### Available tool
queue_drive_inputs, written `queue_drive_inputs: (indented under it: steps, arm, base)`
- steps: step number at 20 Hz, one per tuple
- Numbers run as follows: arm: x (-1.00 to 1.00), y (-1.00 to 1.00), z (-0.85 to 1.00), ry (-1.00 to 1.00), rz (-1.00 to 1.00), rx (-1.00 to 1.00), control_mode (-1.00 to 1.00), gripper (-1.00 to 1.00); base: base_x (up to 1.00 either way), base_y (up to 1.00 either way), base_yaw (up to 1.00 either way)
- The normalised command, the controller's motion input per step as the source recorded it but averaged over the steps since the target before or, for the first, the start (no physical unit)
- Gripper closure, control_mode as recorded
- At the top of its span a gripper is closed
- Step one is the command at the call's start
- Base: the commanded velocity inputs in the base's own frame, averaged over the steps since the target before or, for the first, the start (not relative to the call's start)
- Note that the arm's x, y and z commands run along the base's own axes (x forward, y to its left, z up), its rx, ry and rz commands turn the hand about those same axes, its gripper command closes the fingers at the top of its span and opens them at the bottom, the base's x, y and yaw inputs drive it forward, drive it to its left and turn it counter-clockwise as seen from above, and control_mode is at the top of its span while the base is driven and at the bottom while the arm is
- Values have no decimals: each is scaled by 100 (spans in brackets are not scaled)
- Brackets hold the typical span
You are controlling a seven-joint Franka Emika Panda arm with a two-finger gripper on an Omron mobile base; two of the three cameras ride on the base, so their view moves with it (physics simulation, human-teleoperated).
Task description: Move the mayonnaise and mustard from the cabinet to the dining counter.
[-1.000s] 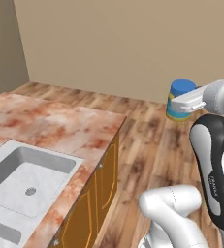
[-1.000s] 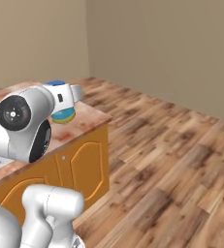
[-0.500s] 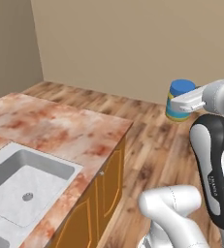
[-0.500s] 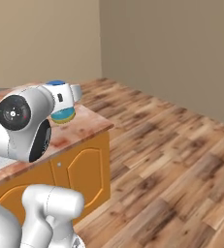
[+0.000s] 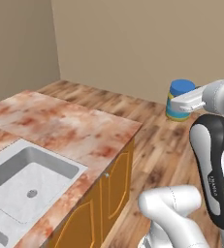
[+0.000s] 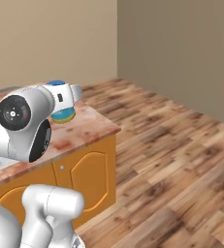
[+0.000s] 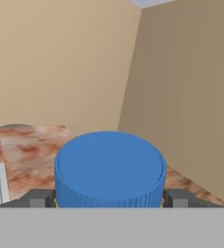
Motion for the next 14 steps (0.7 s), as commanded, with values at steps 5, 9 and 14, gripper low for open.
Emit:
queue_drive_inputs:
  steps: [5, 9, 14]
  arm:
    - [0, 0, 0, 0, 0, 0, 100, 100]
    - [0, 0, 0, 0, 0, 0, 100, 100]
    - [0, 0, 0, 0, 0, 0, 100, 100]
  base:
    - [24, -20, 24]
    - [29, -23, 24]
    - [40, -18, 22]
